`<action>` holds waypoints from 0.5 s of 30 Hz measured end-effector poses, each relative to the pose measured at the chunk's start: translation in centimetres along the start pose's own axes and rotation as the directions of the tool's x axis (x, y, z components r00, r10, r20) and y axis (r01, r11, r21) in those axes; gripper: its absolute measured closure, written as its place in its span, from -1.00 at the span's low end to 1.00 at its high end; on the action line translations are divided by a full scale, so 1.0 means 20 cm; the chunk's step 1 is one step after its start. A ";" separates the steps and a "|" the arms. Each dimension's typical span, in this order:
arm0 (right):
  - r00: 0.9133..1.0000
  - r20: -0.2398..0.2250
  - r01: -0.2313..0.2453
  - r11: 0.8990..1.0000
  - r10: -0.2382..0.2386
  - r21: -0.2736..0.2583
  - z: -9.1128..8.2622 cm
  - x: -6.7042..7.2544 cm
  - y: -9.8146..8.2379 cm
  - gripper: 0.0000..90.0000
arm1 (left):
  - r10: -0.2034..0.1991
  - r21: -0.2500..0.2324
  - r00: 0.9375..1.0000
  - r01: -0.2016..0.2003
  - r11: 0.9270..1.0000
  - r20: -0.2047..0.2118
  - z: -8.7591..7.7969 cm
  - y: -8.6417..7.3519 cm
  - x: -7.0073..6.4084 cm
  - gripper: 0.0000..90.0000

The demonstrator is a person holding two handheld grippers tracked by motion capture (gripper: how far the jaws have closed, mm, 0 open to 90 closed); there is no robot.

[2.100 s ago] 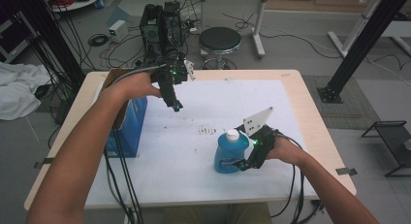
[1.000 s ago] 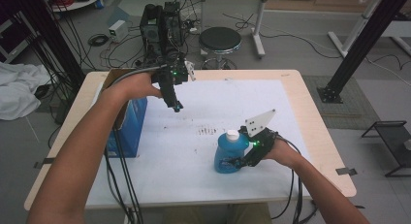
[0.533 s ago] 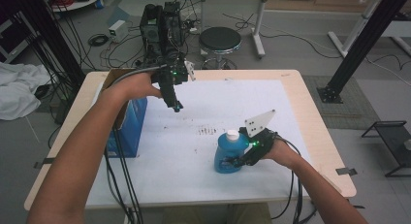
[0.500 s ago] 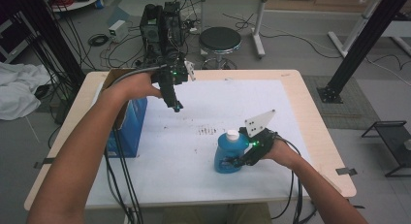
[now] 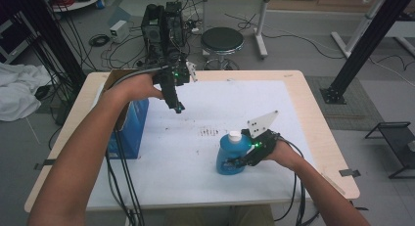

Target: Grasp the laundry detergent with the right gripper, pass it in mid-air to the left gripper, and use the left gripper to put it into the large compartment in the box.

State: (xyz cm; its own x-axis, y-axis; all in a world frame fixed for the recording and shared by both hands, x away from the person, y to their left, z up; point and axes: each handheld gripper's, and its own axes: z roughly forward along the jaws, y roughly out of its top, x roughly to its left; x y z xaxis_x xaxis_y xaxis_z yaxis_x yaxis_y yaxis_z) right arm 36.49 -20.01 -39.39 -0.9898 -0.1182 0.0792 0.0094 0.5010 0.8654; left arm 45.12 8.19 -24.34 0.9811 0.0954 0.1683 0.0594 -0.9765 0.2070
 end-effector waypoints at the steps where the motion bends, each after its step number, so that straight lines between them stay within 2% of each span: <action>1: 1.000 -0.004 0.004 1.000 -0.004 0.001 0.00 0.00 0.00 -0.13 | -0.001 0.000 1.000 0.001 1.000 -0.002 0.00 0.00 0.00 -0.81; 15: 1.000 -0.004 0.021 1.000 -0.021 -0.013 0.00 0.00 -0.01 -0.05 | 0.003 0.000 1.000 -0.003 1.000 -0.002 0.00 0.00 0.00 -0.81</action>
State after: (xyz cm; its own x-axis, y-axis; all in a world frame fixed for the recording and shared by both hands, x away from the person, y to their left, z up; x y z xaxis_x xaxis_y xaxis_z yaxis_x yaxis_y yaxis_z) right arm 36.43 -20.09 -39.49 -0.9892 -0.1327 0.0629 -0.0098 0.4868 0.8735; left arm 45.16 8.15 -24.38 0.9809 0.0924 0.1712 0.0561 -0.9769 0.2060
